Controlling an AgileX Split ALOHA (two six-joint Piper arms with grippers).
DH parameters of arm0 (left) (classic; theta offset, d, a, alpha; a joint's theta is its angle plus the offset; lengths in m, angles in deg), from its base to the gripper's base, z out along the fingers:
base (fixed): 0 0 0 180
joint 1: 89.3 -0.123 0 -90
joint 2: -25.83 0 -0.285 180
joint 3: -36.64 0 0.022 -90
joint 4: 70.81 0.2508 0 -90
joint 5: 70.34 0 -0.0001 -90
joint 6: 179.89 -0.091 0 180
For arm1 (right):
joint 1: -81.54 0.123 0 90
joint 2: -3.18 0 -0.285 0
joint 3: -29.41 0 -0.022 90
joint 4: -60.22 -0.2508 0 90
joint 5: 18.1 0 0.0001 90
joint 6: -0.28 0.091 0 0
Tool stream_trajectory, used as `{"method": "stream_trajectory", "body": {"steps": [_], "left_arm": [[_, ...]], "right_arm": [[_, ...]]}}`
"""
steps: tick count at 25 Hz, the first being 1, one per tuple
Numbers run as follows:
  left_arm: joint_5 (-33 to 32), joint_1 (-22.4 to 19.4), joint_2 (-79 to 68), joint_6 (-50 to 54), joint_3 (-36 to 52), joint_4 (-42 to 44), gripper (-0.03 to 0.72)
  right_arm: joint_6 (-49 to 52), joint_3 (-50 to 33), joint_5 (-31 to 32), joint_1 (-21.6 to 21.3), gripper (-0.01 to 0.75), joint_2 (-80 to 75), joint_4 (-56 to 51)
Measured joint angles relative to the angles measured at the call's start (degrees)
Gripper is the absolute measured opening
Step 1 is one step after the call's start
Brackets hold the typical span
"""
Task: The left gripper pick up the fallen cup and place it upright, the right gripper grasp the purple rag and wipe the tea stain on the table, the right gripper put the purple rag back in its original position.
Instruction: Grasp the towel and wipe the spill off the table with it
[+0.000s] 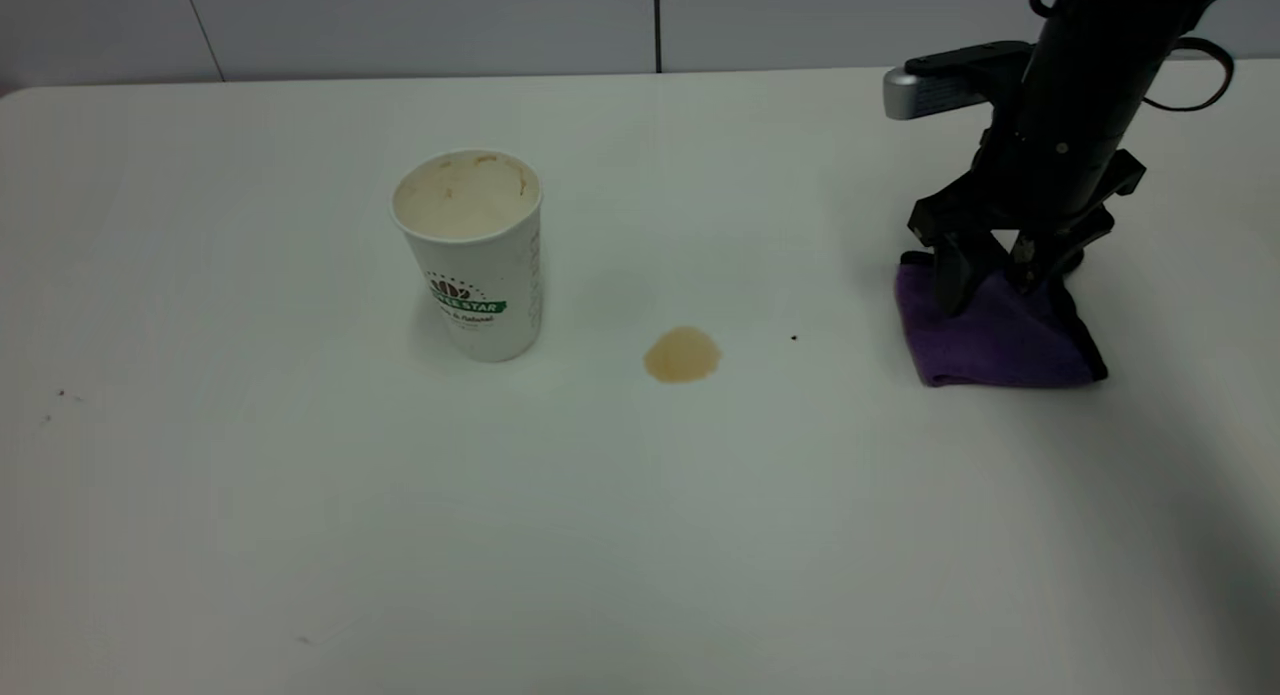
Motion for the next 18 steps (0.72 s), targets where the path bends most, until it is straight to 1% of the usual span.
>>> {"method": "stream_trajectory", "body": {"steps": [5, 7, 8, 10, 11, 13, 14, 15, 16, 18], "left_arm": [[0.0, 0.0, 0.0, 0.1, 0.0, 0.0, 0.516], [0.0, 0.0, 0.0, 0.1, 0.0, 0.0, 0.516], [0.0, 0.0, 0.0, 0.1, 0.0, 0.0, 0.516], [-0.1, 0.0, 0.0, 0.1, 0.0, 0.0, 0.516], [-0.1, 0.0, 0.0, 0.1, 0.0, 0.0, 0.516], [-0.1, 0.0, 0.0, 0.1, 0.0, 0.0, 0.516], [-0.1, 0.0, 0.0, 0.1, 0.0, 0.0, 0.516], [-0.1, 0.0, 0.0, 0.1, 0.0, 0.0, 0.516], [-0.1, 0.0, 0.0, 0.1, 0.0, 0.0, 0.516], [-0.1, 0.0, 0.0, 0.1, 0.0, 0.0, 0.516]], "right_arm": [[0.7, 2.7, 0.2, 0.0, 0.592, -4.1, 1.1], [0.7, 3.2, 0.3, 0.0, 0.574, -4.7, 1.4], [0.8, 3.2, 0.3, 0.0, 0.547, -4.8, 1.6], [0.9, 3.2, 0.3, 0.0, 0.45, -4.8, 1.8], [0.9, 3.2, 0.3, 0.0, 0.371, -4.8, 1.8], [0.9, 3.2, 0.4, 0.0, 0.18, -4.8, 1.7], [0.9, 3.3, 0.5, 0.0, 0.114, -4.8, 1.3], [0.7, 3.4, 0.6, 0.0, 0.069, -4.8, 0.6], [0.5, 3.6, 0.7, 0.1, 0.049, -4.9, -0.1], [-0.7, 4.3, 0.8, 0.7, 0.042, -5.1, -2.7]]}}
